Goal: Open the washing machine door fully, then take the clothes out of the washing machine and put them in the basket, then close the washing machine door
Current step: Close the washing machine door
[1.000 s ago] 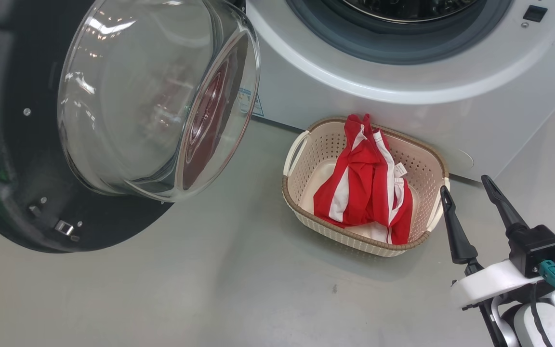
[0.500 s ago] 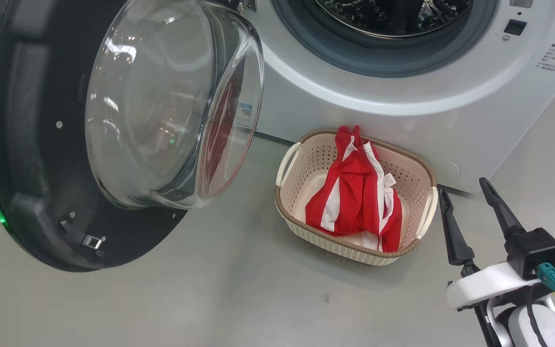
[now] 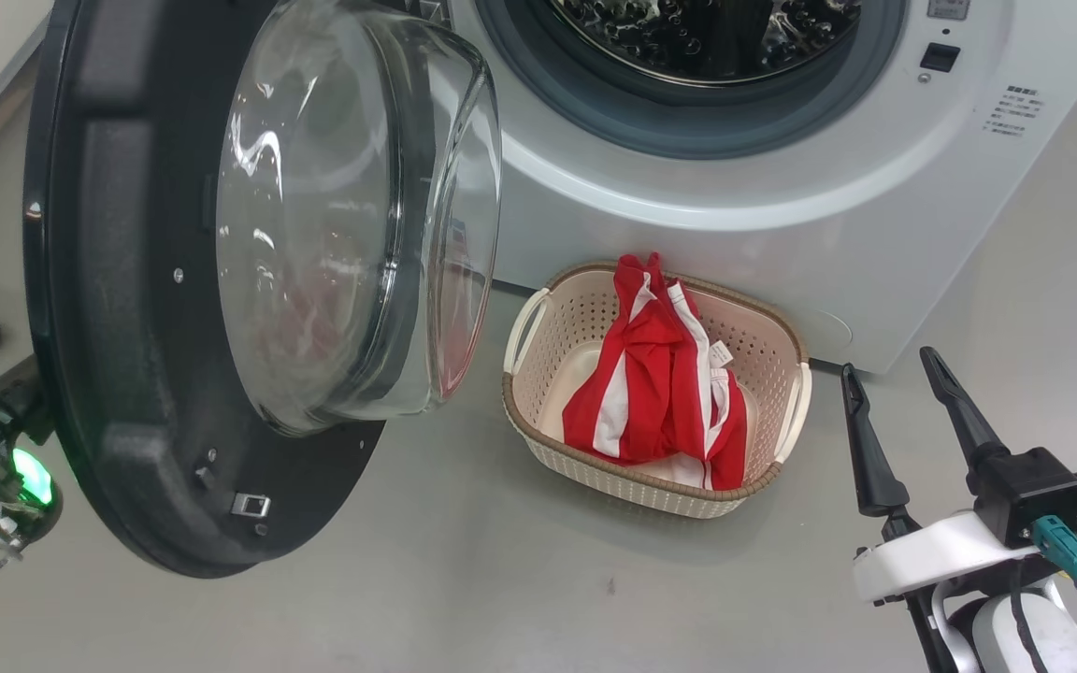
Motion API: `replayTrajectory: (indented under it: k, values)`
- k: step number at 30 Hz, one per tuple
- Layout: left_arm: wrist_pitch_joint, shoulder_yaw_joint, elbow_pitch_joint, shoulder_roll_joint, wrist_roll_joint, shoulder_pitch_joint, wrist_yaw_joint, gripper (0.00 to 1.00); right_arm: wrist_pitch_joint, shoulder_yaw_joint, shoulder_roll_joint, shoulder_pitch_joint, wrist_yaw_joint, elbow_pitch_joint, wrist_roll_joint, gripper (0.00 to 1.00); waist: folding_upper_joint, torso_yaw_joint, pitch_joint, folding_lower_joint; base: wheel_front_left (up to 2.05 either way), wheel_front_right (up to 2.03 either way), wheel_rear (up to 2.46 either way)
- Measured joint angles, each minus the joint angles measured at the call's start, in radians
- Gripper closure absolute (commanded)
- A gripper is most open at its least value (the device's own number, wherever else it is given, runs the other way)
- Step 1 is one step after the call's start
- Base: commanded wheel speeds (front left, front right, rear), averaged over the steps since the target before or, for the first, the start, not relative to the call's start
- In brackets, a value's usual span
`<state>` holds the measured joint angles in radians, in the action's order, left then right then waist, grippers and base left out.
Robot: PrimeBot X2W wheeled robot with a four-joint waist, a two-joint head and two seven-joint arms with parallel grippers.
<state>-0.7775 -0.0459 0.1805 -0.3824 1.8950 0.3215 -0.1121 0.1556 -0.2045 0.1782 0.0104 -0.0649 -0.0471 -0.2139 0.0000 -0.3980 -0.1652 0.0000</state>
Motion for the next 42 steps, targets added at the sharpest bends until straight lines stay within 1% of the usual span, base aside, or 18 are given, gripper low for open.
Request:
replayTrajectory:
  k: [7,17,19,20,23,31,34,42]
  values:
    - [-0.016,0.015,-0.075,0.023,0.0,-0.033,0.0,1.0,0.01,-0.017,-0.023,-0.001,-0.001,0.013,-0.01,0.0,0.0,0.045,-0.001,0.0,0.0,0.0,0.0]
    - [-0.033,0.027,-0.153,0.025,-0.004,-0.058,0.0,1.0,0.026,-0.027,-0.048,-0.002,-0.001,0.032,-0.016,0.0,0.0,0.143,-0.005,0.0,0.0,0.0,0.0]
    - [-0.034,0.029,-0.162,0.026,-0.005,-0.059,-0.001,1.0,0.028,-0.027,-0.052,-0.003,-0.001,0.038,-0.016,0.0,0.0,0.166,-0.007,0.0,0.0,0.0,0.0]
    - [-0.034,0.029,-0.162,0.026,-0.005,-0.059,-0.001,1.0,0.028,-0.027,-0.052,-0.003,-0.001,0.038,-0.016,0.0,0.0,0.166,-0.007,0.0,0.0,0.0,0.0]
    - [-0.034,0.029,-0.167,0.035,-0.006,-0.06,-0.001,1.0,0.036,-0.029,-0.056,-0.003,-0.008,0.046,-0.021,0.0,0.0,0.202,-0.009,0.0,0.0,0.0,0.0]
    - [-0.029,0.047,-0.18,0.053,-0.015,-0.06,-0.008,1.0,0.047,-0.037,-0.067,-0.019,-0.008,0.061,-0.028,0.0,0.0,0.295,-0.017,0.0,0.0,0.0,0.0]
    - [-0.029,0.058,-0.185,0.052,-0.052,-0.06,-0.008,1.0,0.049,-0.04,-0.071,-0.026,-0.008,0.062,-0.029,0.0,0.0,0.328,-0.023,0.0,0.0,0.0,0.0]
    - [0.003,0.048,-0.186,0.07,-0.055,-0.05,-0.008,1.0,0.059,-0.045,-0.081,-0.034,-0.007,0.072,-0.032,0.0,0.0,0.415,-0.047,0.0,0.0,0.0,0.0]
